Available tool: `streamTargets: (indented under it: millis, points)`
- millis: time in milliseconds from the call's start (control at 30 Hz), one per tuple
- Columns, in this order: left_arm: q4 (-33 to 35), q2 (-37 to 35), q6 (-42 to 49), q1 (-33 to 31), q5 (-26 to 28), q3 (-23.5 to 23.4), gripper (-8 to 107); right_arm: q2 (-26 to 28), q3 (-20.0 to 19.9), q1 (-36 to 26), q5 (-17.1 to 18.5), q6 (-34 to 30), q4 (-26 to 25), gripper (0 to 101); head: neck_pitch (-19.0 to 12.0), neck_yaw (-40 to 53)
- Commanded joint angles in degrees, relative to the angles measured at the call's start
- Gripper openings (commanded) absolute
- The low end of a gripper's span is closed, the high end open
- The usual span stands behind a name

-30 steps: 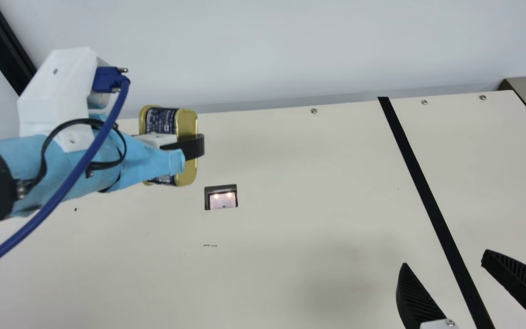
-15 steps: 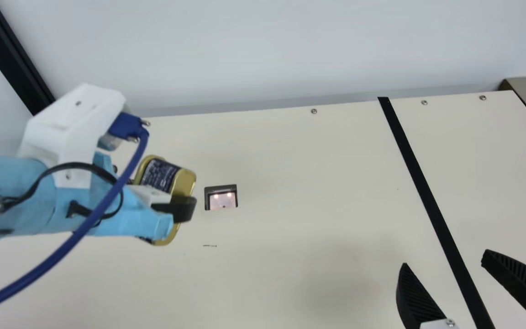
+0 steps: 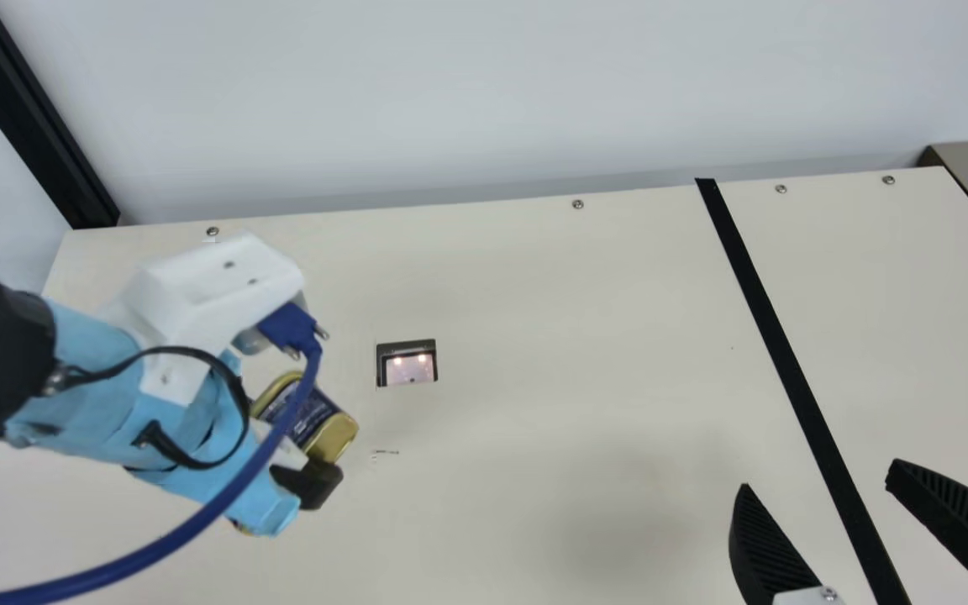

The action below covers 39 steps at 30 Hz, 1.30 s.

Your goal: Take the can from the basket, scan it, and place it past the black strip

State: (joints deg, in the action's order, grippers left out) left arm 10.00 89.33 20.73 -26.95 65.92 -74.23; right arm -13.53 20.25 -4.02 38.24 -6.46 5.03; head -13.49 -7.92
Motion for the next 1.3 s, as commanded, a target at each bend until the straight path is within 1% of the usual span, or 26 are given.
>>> streamTargets:
  millis: [0,167,333,533,767,1067,1267]
  points:
    - [-1.1,0.9,1.0,-0.7,0.9,-0.2,10,0.0,0.0,0.0,0.0,0.0,0.0,101,-0.3,-0.1]
    - [-3.5,3.0,2.2,-3.2,1.2,0.0,10,0.0,0.0,0.0,0.0,0.0,0.0,101,-0.3,-0.1]
    - [-4.5,4.6,3.3,-6.0,-0.1,1.2,10,0.0,0.0,0.0,0.0,0.0,0.0,101,-0.3,-0.1]
    - [-3.8,5.7,6.0,-9.2,-3.9,3.7,10,0.0,0.0,0.0,0.0,0.0,0.0,101,-0.3,-0.1]
    - [-1.4,6.3,12.0,-11.5,-9.3,7.0,10,0.0,0.0,0.0,0.0,0.0,0.0,101,-0.3,-0.1]
    - [0.1,6.8,19.6,-12.9,-15.3,10.2,10,0.0,0.0,0.0,0.0,0.0,0.0,101,-0.3,-0.1]
    - [-0.9,7.5,21.8,-13.4,-17.7,11.6,10,0.0,0.0,0.0,0.0,0.0,0.0,101,-0.3,-0.1]
